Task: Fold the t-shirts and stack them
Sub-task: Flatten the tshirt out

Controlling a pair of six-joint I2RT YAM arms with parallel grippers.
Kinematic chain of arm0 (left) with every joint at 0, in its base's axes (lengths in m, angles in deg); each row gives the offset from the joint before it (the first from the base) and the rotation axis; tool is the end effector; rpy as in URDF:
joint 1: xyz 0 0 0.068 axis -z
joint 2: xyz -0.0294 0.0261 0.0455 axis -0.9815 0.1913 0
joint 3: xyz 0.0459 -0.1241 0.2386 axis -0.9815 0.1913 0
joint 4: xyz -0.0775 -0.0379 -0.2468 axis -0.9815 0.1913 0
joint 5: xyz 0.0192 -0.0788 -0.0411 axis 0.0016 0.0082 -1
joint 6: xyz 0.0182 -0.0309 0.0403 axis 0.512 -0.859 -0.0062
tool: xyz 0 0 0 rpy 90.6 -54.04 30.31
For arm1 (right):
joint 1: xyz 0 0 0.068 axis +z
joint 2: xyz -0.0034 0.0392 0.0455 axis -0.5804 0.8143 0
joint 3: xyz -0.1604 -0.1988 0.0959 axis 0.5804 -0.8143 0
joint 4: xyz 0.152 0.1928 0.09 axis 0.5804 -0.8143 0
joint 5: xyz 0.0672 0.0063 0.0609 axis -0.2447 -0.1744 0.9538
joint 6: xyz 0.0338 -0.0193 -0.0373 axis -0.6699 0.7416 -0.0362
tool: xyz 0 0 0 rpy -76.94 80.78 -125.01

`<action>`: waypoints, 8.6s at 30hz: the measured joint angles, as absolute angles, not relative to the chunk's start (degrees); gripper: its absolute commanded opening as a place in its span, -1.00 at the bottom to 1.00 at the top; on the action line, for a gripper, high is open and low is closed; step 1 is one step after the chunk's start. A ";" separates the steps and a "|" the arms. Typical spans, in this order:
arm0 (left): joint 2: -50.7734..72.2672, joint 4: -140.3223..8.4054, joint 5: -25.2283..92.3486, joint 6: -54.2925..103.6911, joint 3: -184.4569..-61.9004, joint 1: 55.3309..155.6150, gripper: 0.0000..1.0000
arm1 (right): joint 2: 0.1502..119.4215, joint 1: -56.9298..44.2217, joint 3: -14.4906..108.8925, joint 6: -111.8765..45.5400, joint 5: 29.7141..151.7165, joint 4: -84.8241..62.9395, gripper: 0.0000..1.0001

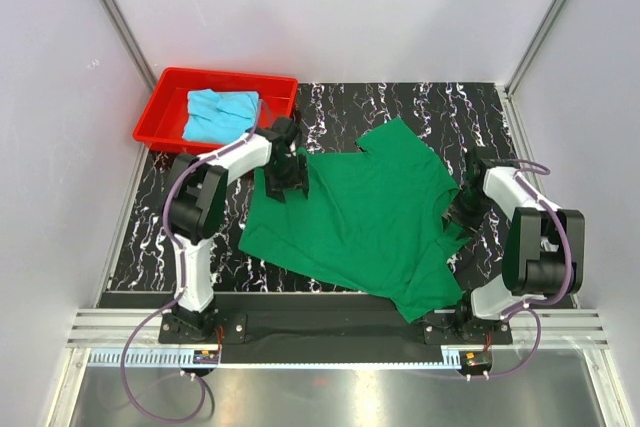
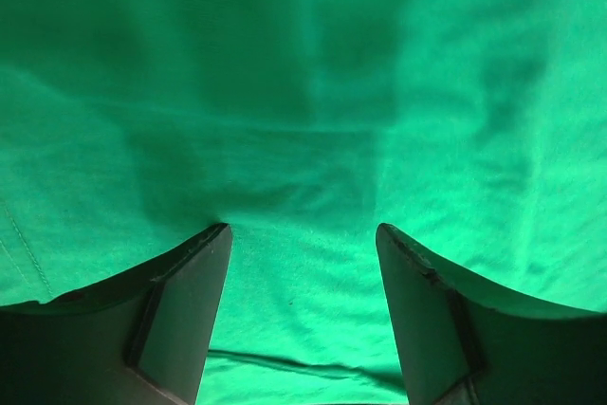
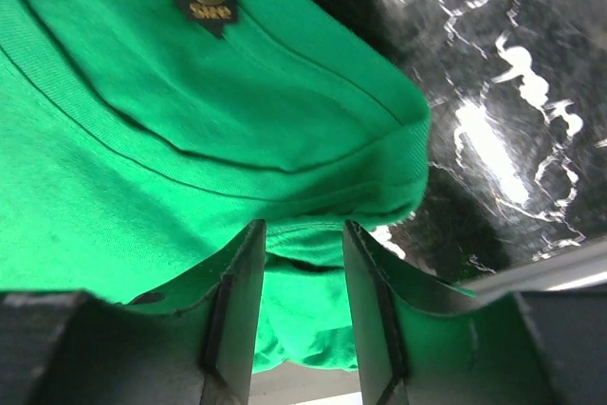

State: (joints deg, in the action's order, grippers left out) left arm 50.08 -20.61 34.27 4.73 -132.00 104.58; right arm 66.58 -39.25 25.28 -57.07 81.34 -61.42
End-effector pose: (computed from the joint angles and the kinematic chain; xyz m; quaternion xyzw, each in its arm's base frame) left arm 0.3515 -0.1738 0.1606 -0.0439 0.9905 -0.1115 0.0679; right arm 0.2552 -0.0178 0.1802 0.2967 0.9539 -0.0050 0.0439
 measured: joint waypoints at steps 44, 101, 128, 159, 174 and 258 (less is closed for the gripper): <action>38.43 -18.84 50.29 16.55 -119.78 104.21 -0.12 | 60.40 -44.37 25.96 -60.26 88.68 -68.13 0.11; 17.91 -16.28 57.15 12.44 -109.44 90.42 -1.00 | 89.33 -35.75 43.73 -59.28 92.16 -61.63 -0.05; 18.95 -18.99 48.87 12.40 -108.50 83.44 -1.00 | 56.26 -31.38 10.48 -66.38 99.67 -61.92 -0.03; 15.92 -19.41 47.58 11.81 -107.56 84.56 -1.00 | 62.95 -27.49 9.72 -71.56 99.06 -57.00 -0.22; 15.17 -19.41 47.58 11.81 -107.50 84.60 -1.00 | 65.27 -26.46 12.38 -73.29 98.12 -55.93 -0.75; -7.78 -13.53 41.22 15.98 -156.92 101.80 -1.00 | 46.87 -35.12 103.38 -47.68 73.49 -62.14 -1.00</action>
State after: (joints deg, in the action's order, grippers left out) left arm -7.78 -13.53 41.22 15.98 -156.92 101.80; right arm 46.87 -35.12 103.38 -47.68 73.49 -62.14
